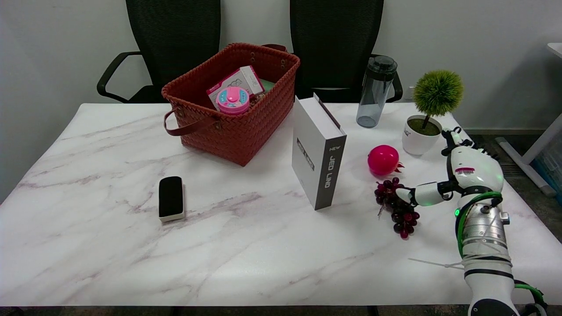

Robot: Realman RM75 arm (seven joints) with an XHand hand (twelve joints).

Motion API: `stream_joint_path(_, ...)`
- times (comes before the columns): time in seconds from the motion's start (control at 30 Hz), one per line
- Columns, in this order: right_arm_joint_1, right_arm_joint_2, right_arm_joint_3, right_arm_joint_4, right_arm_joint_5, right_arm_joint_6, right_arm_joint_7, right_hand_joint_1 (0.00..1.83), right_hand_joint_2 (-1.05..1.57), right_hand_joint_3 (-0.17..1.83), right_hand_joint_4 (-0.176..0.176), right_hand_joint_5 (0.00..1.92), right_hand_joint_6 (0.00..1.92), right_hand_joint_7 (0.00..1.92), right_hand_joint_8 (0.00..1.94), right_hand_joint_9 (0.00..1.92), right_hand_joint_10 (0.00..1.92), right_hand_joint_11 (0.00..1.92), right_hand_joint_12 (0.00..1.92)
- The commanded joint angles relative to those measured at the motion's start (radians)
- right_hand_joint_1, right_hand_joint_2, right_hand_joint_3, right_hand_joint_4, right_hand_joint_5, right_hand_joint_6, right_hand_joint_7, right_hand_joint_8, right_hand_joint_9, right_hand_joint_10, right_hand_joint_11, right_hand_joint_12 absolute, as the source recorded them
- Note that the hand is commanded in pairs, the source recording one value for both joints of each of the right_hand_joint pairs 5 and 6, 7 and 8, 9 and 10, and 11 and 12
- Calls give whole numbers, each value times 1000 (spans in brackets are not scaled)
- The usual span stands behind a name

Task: Pick up the grapes.

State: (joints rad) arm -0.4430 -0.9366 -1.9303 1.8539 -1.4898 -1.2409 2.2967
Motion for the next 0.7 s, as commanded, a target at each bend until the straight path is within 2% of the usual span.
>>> stream_joint_path(0.03,22,-56,-54,-5,77,54,-6,978,6,676,0,247,247,507,507,505,505,391,391)
stream_joint_path(0.37,92,-60,-57,-7,258,204,2,961,-26,702,0,245,245,448,448,500,500,391,391)
stream_joint_path(0.5,93,-60,-50,-9,272,219,2,966,-14,681,0,264,264,474,474,513,513,408,408)
stream_joint_path(0.67,95,-57,-47,-11,271,219,2,1088,176,429,0,250,250,667,667,540,540,383,383)
stream_joint_path(0.7,95,-57,-46,-11,272,218,2,1121,219,401,0,262,262,695,695,603,603,376,376)
